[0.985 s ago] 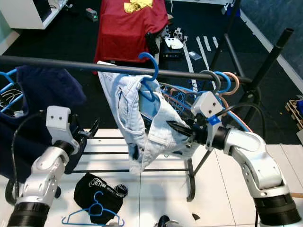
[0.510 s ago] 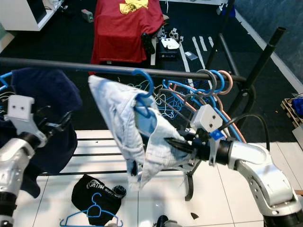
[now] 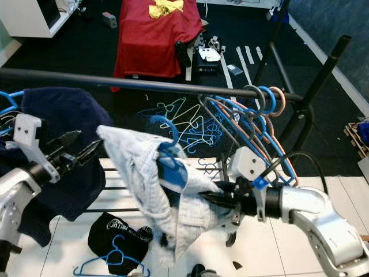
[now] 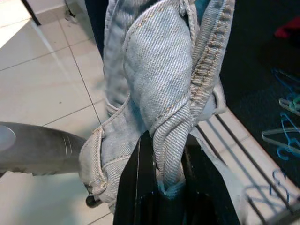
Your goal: Hang hanger
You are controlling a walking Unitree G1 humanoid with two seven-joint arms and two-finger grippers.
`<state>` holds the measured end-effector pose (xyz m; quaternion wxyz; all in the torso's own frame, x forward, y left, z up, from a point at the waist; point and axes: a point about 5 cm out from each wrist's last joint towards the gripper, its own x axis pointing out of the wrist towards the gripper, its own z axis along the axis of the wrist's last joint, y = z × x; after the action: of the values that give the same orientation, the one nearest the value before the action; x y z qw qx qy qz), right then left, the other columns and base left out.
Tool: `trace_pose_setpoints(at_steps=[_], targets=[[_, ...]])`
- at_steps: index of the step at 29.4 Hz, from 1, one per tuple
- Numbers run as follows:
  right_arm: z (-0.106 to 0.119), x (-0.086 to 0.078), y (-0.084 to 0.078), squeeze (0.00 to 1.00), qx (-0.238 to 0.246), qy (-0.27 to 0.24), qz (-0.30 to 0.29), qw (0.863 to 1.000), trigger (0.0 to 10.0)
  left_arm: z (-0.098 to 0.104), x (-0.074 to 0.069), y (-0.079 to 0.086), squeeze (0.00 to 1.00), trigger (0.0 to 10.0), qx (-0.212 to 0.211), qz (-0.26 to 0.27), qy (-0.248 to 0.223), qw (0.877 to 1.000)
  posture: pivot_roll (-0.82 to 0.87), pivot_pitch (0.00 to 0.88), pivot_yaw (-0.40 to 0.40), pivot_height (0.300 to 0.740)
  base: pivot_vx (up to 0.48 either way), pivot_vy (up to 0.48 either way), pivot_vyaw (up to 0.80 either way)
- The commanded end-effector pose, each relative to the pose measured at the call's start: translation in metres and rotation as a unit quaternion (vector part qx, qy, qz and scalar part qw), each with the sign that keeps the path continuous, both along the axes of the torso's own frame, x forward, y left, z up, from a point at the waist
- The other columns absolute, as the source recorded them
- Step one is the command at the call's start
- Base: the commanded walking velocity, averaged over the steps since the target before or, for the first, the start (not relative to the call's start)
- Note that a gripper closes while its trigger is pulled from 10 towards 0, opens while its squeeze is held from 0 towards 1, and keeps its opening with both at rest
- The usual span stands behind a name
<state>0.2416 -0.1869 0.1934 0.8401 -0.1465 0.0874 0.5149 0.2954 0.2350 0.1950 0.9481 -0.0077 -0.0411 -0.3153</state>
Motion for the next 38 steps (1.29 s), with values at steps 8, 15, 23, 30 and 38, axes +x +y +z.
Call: trace_pose_setpoints(at_steps=[8, 15, 23, 30, 38], targets=[[0.005, -0.003, -0.005, 0.00, 0.017, 0.004, -0.001, 1.000, 0.0, 0.003, -0.009, -0.021, 0.00, 10.0, 0.010, -0.084, 0.018, 0.996, 0.03, 0.178, -0.073, 0.740, -0.325, 0.000, 0.00], [0.001, -0.010, 0.002, 0.00, 0.010, 0.035, 0.042, 0.998, 0.0, 0.013, -0.015, -0.047, 0.00, 10.0, -0.012, -0.154, 0.007, 0.988, 0.03, 0.177, -0.081, 0.740, -0.390, 0.000, 0.00], [0.000, -0.014, 0.004, 0.00, 0.008, 0.048, 0.063, 0.997, 0.0, 0.030, -0.016, -0.048, 0.00, 10.0, -0.042, -0.173, -0.012, 0.984, 0.04, 0.172, -0.080, 0.740, -0.390, 0.000, 0.00], [0.001, -0.017, 0.006, 0.00, 0.004, 0.057, 0.079, 0.995, 0.0, 0.038, -0.014, -0.045, 0.00, 10.0, -0.070, -0.182, -0.035, 0.980, 0.04, 0.166, -0.078, 0.740, -0.219, 0.000, 0.00], [0.000, -0.020, 0.008, 0.00, -0.004, 0.071, 0.106, 0.992, 0.0, 0.059, -0.016, -0.053, 0.00, 10.0, -0.108, -0.226, -0.093, 0.964, 0.04, 0.156, -0.077, 0.740, 0.000, 0.000, 0.00]])
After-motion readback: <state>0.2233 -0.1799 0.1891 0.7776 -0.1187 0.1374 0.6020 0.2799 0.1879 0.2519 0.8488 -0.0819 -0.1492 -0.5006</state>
